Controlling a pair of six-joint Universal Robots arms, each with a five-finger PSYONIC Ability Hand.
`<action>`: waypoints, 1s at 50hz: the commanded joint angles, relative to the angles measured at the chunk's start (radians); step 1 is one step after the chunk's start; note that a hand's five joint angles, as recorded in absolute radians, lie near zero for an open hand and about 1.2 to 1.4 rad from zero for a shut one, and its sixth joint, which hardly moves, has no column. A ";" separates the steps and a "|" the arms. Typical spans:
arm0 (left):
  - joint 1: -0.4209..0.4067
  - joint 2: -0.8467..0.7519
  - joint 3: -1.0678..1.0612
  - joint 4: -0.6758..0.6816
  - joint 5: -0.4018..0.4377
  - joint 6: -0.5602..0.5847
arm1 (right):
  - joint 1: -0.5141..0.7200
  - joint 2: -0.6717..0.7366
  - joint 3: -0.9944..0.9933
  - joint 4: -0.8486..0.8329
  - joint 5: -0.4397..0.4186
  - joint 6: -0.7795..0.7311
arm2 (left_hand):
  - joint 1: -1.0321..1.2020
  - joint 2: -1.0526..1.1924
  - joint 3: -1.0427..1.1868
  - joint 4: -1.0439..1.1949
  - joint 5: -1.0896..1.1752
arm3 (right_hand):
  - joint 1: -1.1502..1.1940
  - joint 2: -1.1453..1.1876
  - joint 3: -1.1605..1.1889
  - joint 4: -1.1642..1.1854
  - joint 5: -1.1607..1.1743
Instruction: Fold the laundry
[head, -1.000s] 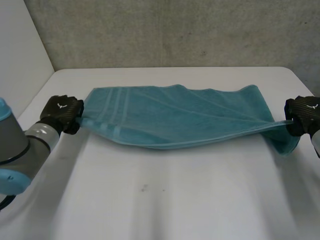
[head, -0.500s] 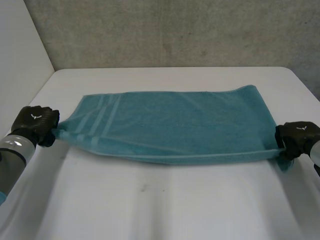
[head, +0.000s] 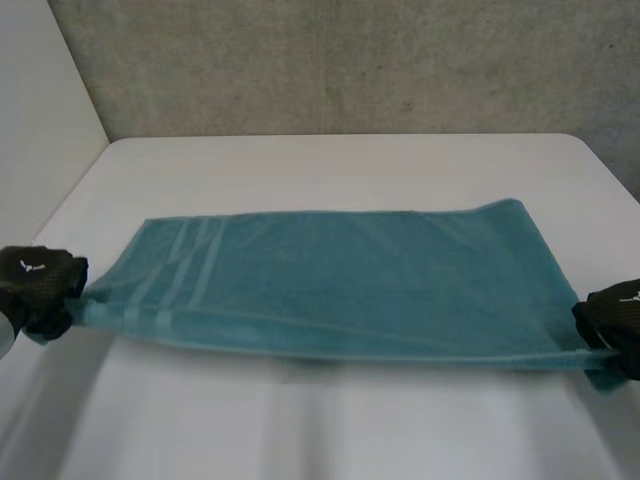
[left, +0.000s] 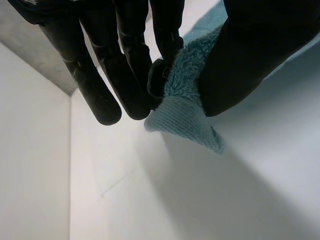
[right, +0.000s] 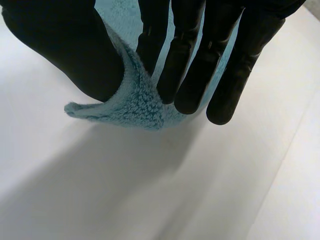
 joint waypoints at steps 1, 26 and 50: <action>0.001 -0.064 0.011 0.003 0.026 0.034 | 0.011 0.042 -0.077 -0.035 0.003 0.022 | 0.291 0.230 0.205 0.201 0.275 | 0.415 0.213 0.211 0.202 0.241; -0.262 -0.496 1.014 0.410 -0.127 -0.150 | 0.399 0.373 -1.018 -0.573 0.360 0.328 | 0.291 0.230 0.205 0.201 0.275 | 0.415 0.213 0.211 0.202 0.241; -0.248 -0.469 0.433 0.635 -0.135 -0.311 | 0.407 0.200 -0.266 -0.759 0.153 0.361 | 0.291 0.230 0.205 0.201 0.275 | 0.415 0.213 0.211 0.202 0.241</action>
